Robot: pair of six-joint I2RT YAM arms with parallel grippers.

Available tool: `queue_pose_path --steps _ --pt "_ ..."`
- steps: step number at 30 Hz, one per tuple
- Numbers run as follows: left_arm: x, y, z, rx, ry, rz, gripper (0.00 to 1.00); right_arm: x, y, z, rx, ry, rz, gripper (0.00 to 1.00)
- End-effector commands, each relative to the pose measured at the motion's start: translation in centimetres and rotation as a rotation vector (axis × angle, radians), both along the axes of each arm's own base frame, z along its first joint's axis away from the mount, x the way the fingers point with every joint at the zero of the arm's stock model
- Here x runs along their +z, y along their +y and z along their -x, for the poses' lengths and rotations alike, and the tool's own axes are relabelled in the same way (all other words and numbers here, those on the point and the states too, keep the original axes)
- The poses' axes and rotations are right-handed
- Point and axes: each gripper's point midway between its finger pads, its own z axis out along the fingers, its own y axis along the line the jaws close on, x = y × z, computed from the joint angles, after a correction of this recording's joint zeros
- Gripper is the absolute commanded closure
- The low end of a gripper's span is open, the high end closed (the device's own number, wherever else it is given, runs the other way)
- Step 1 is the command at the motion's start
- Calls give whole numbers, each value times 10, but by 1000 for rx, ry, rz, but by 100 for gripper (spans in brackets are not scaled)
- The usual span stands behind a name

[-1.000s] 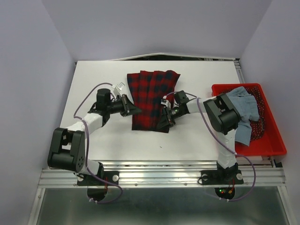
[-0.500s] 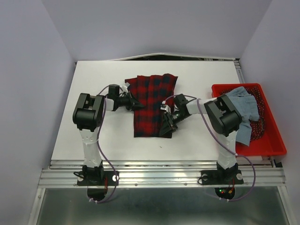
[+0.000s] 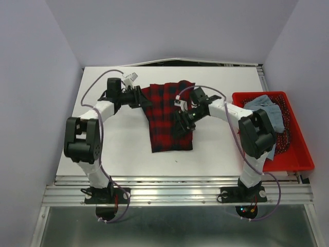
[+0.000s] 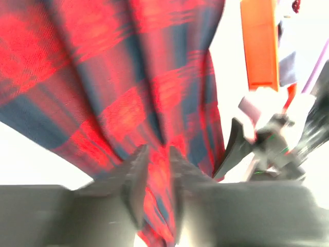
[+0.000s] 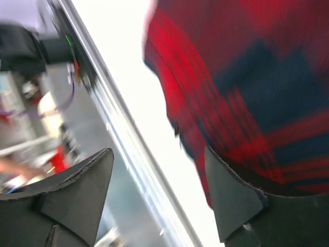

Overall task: Fold and stack the skirts
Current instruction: Fold the skirt

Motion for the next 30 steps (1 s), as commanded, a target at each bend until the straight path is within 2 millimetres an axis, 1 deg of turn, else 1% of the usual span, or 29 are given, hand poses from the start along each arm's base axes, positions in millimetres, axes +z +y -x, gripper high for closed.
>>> queue_pose_path --steps 1,2,3,4,5,6,7,8,9,10,11,12,13,14,15,16,17,19,20,21,22,23,24,26,27,30 --pt "90 18 6 -97 -427 -200 54 79 9 -56 -51 -297 -71 23" --pt "109 26 9 -78 -526 -281 44 95 11 -71 -71 -339 -89 22" --pt "109 23 14 -129 -623 -376 42 100 11 -78 -77 -344 -104 22" --pt "119 30 20 -108 -676 -459 39 103 9 -93 -102 -344 -113 23" --pt "119 27 27 -137 -711 -499 39 98 10 -94 -105 -327 -108 23" --pt "119 27 32 -190 -783 -576 39 101 12 -102 -111 -346 -108 24" --pt "109 9 51 -268 -804 -609 39 99 11 -110 -122 -352 -108 25" --pt "116 10 57 -258 -853 -673 39 97 13 -116 -130 -359 -104 26" --pt "112 5 66 -289 -882 -709 39 88 15 -130 -146 -377 -82 26" --pt "96 -9 81 -360 -923 -784 39 84 18 -138 -154 -387 -85 26" --pt "92 -15 91 -393 -952 -816 39 78 21 -144 -158 -382 -83 27" --pt "75 -34 113 -491 -990 -842 39 64 26 -154 -160 -367 -81 28" --pt "67 -34 118 -502 -999 -909 39 56 28 -157 -167 -339 -81 29" --pt "60 -38 125 -534 -1013 -932 39 48 31 -159 -167 -315 -86 30" --pt "45 -39 134 -569 -1012 -967 38 29 35 -161 -164 -282 -89 31" --pt "39 -47 145 -609 -1039 -992 38 20 36 -161 -172 -259 -87 32" --pt "28 -50 154 -645 -1041 -1009 36 12 37 -161 -172 -245 -88 32" --pt "21 -58 162 -664 -1076 -1038 36 -4 36 -159 -176 -224 -78 34" --pt "15 -64 170 -692 -1103 -1070 36 -20 34 -158 -173 -215 -61 35" --pt "8 -65 173 -710 -1105 -1086 36 -29 32 -158 -172 -212 -45 35" --pt "6 -70 174 -709 -1116 -1086 36 -43 30 -157 -166 -209 -23 35" --pt "-5 -70 175 -732 -1104 -1118 27 -52 27 -156 -164 -207 -4 36" --pt "-12 -73 179 -761 -1115 -1138 27 -60 24 -156 -170 -207 23 36" --pt "-24 -75 177 -771 -1118 -1178 27 -75 20 -152 -159 -196 51 37" --pt "-31 -74 178 -787 -1122 -1192 27 -79 18 -151 -158 -192 62 37" --pt "-41 -80 180 -818 -1131 -1174 27 -87 14 -147 -154 -190 84 37"
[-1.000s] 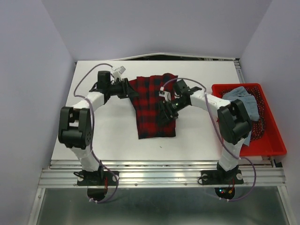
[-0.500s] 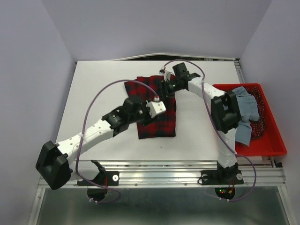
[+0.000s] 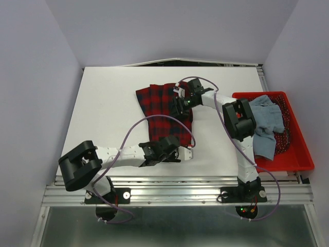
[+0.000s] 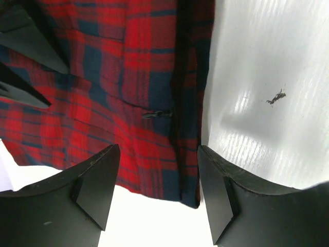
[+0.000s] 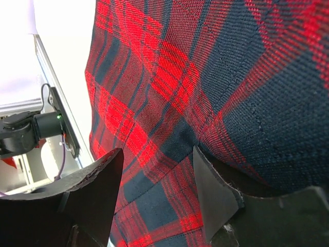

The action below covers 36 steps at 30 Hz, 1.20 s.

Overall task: Fold and stack the skirts
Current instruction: Fold the skirt

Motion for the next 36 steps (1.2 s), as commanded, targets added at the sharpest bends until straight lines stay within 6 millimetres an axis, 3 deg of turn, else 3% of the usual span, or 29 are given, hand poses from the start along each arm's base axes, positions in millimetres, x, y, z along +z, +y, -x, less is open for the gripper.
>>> queue_pose_path --steps 1,10,14,15,19,20,23,27,31,32,33,35,36 --pt "-2 -5 -7 -14 -62 2 27 -54 -14 3 0 -18 129 37" --pt "-50 1 -4 -41 -18 -130 27 -56 -16 6 10 -10 135 37" --pt "-61 5 -8 -24 -26 -164 41 -58 -17 7 24 -11 140 37" --pt "-60 3 -9 -23 -32 -163 53 -58 -17 7 25 -11 144 38" --pt "-53 -1 -10 -21 -26 -155 76 -61 -20 14 33 4 150 38" --pt "-50 -1 -10 -23 -27 -154 87 -61 -20 15 37 3 150 38" --pt "-37 -6 -4 -39 13 -144 100 -61 -22 20 44 10 152 39" --pt "-14 -15 17 -70 146 -103 100 -50 -20 28 69 -15 144 39" --pt "16 -24 40 -89 278 -38 100 -18 -8 27 93 -74 112 33" --pt "13 -21 55 -109 355 -50 100 -5 -6 21 88 -103 106 32" --pt "15 -21 62 -100 389 -42 100 17 1 5 78 -165 88 30" --pt "16 -18 75 -112 448 -46 100 43 2 -14 49 -237 74 27" --pt "16 -18 81 -110 474 -38 100 70 8 -28 33 -298 47 26"
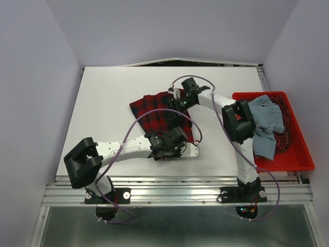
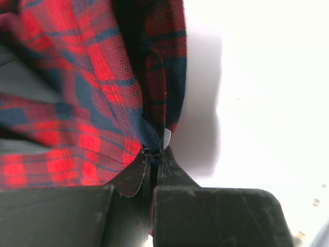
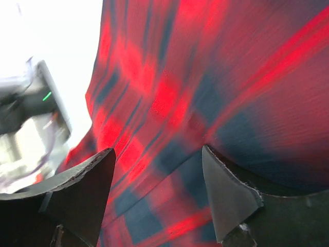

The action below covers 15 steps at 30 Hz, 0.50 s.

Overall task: Fold and stack the skirts
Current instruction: Fold the skirt

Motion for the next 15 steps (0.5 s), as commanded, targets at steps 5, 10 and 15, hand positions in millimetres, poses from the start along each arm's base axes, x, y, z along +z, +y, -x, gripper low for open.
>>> queue_pose_path --steps 5,10,15 --pt "16 0 78 -67 361 46 100 109 3 -106 -110 -457 -12 23" --pt "39 -9 91 -88 442 86 100 86 -1 -145 -130 -530 62 22" --pt "55 -15 102 -109 500 105 100 33 2 -140 -76 -454 83 30"
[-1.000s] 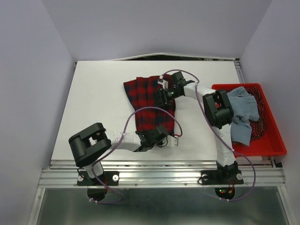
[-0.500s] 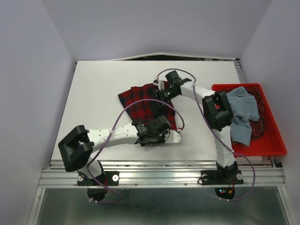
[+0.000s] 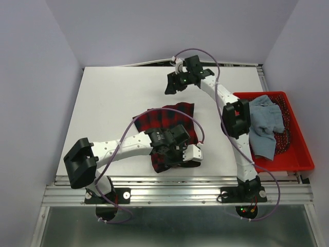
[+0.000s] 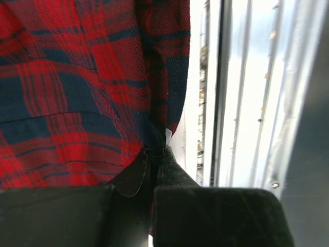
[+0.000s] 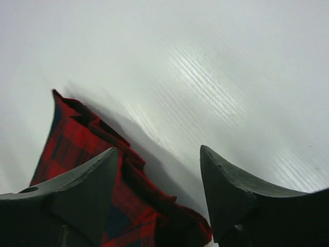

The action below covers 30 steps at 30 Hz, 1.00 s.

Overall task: Fold and stack the skirts
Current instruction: Fold the skirt

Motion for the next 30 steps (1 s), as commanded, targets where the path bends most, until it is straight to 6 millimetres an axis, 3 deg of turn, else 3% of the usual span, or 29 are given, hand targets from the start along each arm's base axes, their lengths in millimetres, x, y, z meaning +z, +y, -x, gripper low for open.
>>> queue_pose_path --steps 1,2,5,6,10,16,22,30 --pt "35 -9 20 -36 89 78 100 -82 -2 17 58 147 74 32" --pt "40 -10 21 -39 87 85 100 -99 -4 31 85 205 79 35" --pt "50 -14 18 -42 80 102 100 -107 5 63 173 256 49 41" --pt "52 -14 15 -39 71 104 100 -118 2 78 195 304 45 43" --pt "68 -20 -4 -18 43 125 100 -121 2 107 265 353 23 50" --pt "99 -21 -62 34 -78 142 100 -113 6 143 356 419 -21 53" --pt "102 -12 -113 94 -142 131 100 -104 19 172 427 451 -51 54" --pt "83 3 -161 175 -126 136 100 -100 25 207 487 500 -71 55"
